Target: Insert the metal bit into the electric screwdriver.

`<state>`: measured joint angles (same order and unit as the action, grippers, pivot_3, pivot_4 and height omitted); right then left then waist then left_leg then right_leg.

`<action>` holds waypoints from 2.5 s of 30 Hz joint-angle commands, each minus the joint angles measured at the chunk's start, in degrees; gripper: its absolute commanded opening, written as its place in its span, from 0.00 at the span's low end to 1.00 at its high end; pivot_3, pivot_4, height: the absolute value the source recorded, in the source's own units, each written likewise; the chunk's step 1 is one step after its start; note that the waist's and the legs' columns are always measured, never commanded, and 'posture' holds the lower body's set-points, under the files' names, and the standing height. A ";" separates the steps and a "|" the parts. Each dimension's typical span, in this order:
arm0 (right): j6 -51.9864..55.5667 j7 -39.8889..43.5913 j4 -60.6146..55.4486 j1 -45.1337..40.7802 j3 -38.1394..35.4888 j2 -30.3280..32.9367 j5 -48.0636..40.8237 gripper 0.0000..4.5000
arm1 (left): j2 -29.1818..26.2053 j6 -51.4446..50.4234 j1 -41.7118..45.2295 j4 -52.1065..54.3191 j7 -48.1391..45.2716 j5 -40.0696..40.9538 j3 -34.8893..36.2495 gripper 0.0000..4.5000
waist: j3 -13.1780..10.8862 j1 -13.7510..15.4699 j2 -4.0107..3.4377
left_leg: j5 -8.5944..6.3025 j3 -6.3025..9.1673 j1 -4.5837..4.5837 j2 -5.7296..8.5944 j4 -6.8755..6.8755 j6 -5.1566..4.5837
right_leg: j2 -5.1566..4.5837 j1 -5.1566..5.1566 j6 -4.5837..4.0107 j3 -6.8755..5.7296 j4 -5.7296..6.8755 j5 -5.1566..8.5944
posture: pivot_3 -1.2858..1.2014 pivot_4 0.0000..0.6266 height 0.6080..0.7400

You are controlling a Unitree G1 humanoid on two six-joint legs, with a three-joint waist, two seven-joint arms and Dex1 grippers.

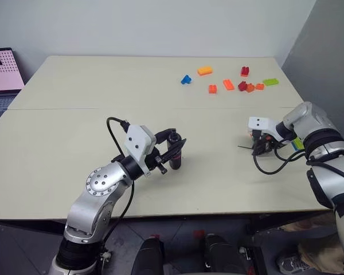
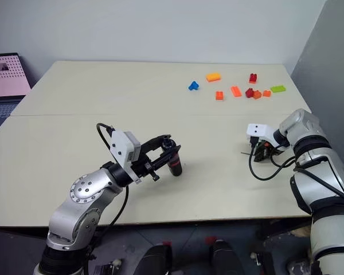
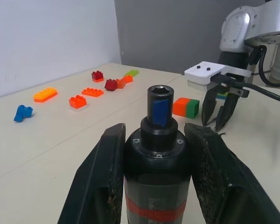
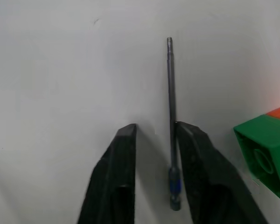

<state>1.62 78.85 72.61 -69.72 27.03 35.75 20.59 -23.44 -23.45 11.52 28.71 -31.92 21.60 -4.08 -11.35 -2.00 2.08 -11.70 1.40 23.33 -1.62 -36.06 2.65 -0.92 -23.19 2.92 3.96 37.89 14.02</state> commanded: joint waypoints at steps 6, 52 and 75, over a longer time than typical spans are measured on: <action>-1.52 1.48 -1.64 0.74 -5.37 1.30 -2.65 0.00 | -1.95 -0.04 0.29 -2.26 -2.37 -1.17 -1.41 0.36 | 0.00 -0.03 0.00 | 0.00 0.00 -0.01 0.00 0.00 0.00 | 0.01 0.00 0.01 0.00 0.01 0.01 | 0.52 0.24 1.00; 35.13 -48.07 -95.33 30.82 -34.67 -18.68 -52.87 0.00 | 12.91 8.48 18.17 -17.95 3.56 -4.77 -1.05 0.36 | -0.01 0.11 -0.05 | 0.00 0.13 0.26 -0.07 -0.01 -0.01 | 0.12 -0.20 0.26 -0.04 -0.01 0.07 | 0.52 0.24 1.00; 22.45 -54.53 -86.24 26.74 -26.71 -28.90 -45.16 0.00 | 19.01 17.08 14.54 -22.52 15.92 -16.78 -3.48 0.36 | -0.01 0.16 -0.05 | 0.00 0.15 0.50 -0.07 0.02 0.00 | 0.12 -0.39 0.24 -0.09 -0.05 0.06 | 0.52 0.24 1.00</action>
<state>25.72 24.81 -11.35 -43.17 0.37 7.36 -24.39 -5.02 -8.23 26.13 3.96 -16.83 5.20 -7.92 -11.36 -1.84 2.03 -11.70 1.56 23.83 -1.69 -36.04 2.64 -0.80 -23.58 3.17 3.87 37.84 14.08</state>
